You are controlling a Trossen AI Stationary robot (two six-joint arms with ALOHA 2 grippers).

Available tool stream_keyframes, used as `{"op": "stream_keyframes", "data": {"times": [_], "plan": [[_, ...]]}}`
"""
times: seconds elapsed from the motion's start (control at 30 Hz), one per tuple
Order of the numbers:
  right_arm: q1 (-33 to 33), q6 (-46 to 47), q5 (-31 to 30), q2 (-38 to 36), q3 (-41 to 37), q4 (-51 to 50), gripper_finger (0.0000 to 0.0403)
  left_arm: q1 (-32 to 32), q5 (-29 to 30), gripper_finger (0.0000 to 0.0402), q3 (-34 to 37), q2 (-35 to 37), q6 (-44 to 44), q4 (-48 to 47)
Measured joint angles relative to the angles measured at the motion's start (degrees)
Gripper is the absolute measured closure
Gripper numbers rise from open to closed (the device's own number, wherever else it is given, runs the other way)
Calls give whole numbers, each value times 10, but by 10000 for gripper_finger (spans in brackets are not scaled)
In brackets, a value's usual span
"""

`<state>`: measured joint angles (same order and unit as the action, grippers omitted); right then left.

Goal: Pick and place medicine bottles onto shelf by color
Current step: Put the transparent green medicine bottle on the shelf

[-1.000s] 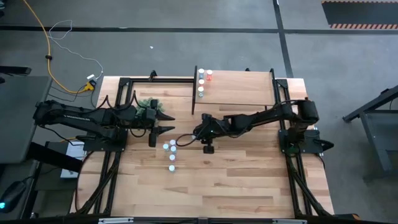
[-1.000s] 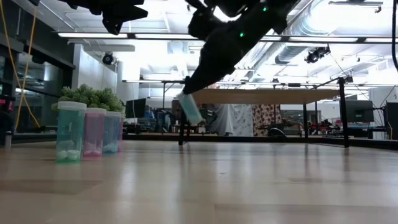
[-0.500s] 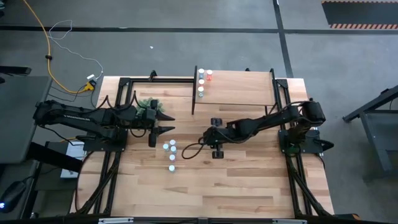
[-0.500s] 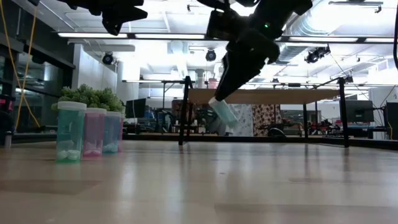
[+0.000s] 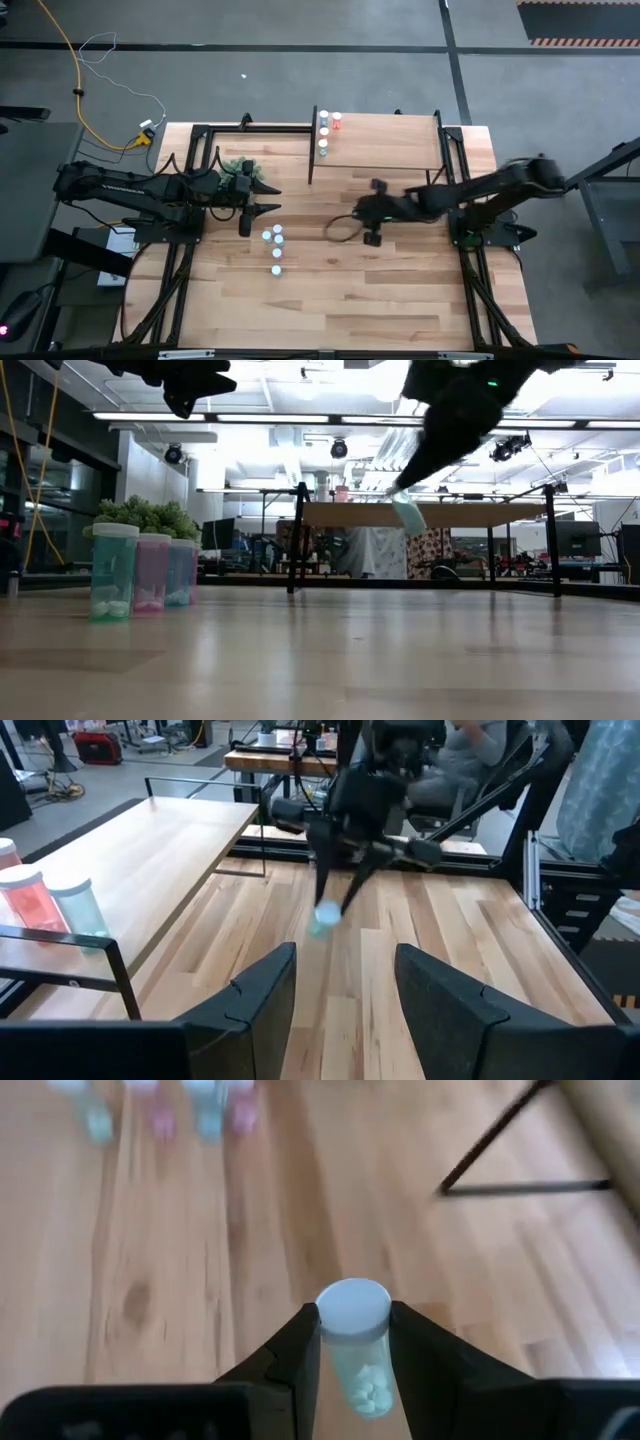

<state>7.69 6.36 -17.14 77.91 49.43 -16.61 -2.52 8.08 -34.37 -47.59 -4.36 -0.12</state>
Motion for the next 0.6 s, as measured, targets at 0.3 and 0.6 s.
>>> {"op": "stream_keyframes", "data": {"times": [0.3, 0.6], "plan": [[-13, -58, -35, -206, -227, 394, 306, 0, 0, 241, 0, 0, 0, 31], [-83, -121, -52, -232, -248, 542, 306, 0, 2, 241, 0, 0, 0, 34]]}}
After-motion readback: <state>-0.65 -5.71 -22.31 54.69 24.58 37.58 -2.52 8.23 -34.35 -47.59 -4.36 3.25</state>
